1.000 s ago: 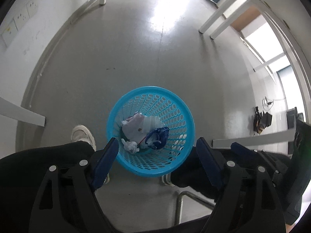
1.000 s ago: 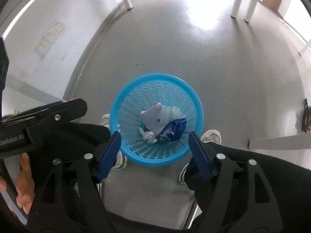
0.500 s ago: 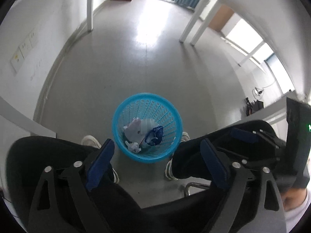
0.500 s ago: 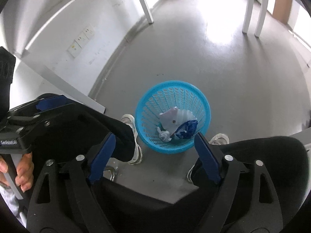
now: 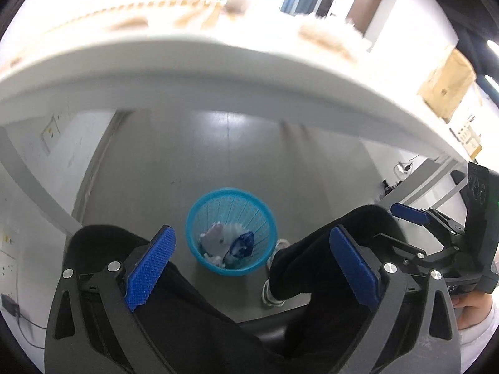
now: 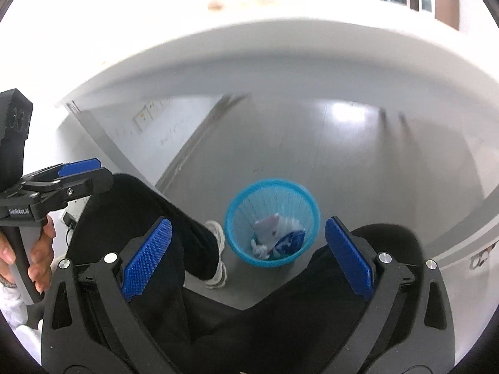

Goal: Collect trash
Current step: 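Raise both tools back up toward the remaining trash on the table, then grasp the white tissue with the left gripper while the right grasps clear plastic, then lift the tissue and clear plastic and carry them down over the wastebasket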

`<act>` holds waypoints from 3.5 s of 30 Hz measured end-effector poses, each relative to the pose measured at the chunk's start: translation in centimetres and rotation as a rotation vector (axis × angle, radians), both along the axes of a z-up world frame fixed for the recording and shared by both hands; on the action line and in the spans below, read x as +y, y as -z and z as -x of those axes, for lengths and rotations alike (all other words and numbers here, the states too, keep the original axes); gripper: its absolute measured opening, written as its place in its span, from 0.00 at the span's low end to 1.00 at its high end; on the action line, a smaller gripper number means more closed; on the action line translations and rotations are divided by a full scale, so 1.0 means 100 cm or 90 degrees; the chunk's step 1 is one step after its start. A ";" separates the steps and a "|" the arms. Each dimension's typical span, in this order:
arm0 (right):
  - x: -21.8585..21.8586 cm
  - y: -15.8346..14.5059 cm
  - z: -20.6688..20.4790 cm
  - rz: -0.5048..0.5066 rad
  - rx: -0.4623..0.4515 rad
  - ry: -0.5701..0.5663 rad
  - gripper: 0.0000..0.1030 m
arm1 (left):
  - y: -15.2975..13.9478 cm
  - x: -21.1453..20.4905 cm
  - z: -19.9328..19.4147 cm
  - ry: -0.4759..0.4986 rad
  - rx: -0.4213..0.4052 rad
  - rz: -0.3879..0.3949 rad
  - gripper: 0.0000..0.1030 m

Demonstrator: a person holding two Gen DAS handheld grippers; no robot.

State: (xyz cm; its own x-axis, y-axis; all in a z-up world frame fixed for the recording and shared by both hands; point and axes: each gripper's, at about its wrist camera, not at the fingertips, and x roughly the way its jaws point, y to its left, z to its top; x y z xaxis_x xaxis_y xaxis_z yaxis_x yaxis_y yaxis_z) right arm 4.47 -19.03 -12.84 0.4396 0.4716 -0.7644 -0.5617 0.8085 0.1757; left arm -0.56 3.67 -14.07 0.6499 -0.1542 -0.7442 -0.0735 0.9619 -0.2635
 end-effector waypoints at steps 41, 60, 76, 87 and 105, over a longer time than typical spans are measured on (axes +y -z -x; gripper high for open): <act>-0.005 -0.160 -0.160 -0.086 -0.156 0.068 0.89 | -0.123 -0.026 -0.095 0.033 -0.153 -0.019 0.94; 0.005 -0.151 -0.254 -0.054 -0.093 0.092 0.62 | -0.120 -0.038 -0.177 0.027 -0.099 -0.003 0.94; 0.015 -0.123 -0.294 0.019 -0.028 0.091 0.38 | -0.095 -0.041 -0.225 0.029 -0.032 -0.017 0.79; 0.020 -0.130 -0.271 -0.007 -0.041 0.093 0.12 | -0.091 -0.046 -0.213 0.054 -0.043 -0.010 0.30; 0.015 -0.159 -0.197 -0.044 -0.096 0.057 0.11 | -0.123 -0.010 -0.146 0.011 -0.125 0.033 0.19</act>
